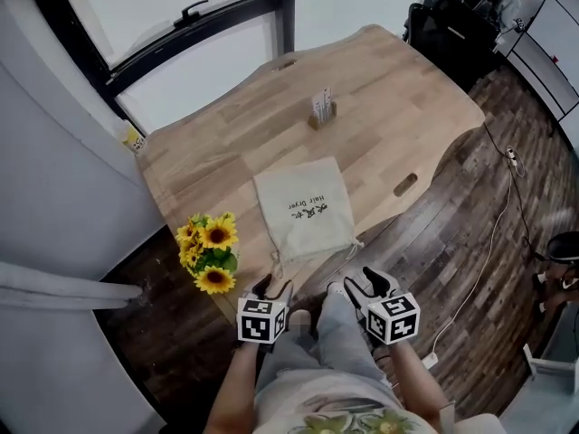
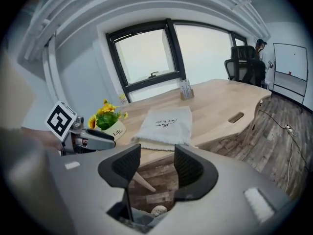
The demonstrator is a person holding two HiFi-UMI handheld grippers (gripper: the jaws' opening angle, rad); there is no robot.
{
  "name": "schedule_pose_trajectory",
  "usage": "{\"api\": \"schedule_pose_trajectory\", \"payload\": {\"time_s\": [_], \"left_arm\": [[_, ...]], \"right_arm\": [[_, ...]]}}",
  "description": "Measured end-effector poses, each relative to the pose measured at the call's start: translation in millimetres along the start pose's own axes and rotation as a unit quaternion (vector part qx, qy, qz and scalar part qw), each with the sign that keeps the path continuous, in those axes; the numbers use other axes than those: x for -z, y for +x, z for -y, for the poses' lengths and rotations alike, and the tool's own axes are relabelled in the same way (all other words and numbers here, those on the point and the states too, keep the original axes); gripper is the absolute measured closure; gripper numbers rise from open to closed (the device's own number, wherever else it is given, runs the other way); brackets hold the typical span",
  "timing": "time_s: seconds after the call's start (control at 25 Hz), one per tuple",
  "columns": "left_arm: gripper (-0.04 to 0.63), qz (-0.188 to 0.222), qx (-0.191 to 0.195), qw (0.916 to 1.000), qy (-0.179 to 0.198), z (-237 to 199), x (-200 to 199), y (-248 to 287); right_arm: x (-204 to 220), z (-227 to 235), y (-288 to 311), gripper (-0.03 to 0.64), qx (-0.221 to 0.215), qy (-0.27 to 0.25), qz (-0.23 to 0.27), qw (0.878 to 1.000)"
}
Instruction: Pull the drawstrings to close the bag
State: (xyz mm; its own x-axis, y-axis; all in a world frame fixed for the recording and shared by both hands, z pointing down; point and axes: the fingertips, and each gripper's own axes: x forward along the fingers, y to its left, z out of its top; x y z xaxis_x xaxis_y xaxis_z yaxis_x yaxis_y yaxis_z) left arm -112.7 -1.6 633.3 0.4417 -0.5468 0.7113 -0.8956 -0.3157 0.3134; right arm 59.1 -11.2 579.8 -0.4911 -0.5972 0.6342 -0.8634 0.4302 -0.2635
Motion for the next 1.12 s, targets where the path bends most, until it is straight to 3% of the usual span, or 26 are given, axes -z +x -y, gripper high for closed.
{"api": "schedule_pose_trajectory", "payload": {"time_s": [0.52,0.72,1.12], "left_arm": [[0.374,-0.051,-0.024,0.9982,-0.019,-14,10,31],[0.374,-0.059,-0.035,0.9972,-0.029,-19,18,37],[0.374,-0.085,-0.039,0.995,-0.036,-28,27,50]], "right_arm": [[17,23,49,0.397,-0.05,0.003,-0.064,0.997],[34,34,67,0.396,-0.053,0.032,-0.083,0.995],[44,52,102,0.402,-0.048,0.085,-0.072,0.993]]}}
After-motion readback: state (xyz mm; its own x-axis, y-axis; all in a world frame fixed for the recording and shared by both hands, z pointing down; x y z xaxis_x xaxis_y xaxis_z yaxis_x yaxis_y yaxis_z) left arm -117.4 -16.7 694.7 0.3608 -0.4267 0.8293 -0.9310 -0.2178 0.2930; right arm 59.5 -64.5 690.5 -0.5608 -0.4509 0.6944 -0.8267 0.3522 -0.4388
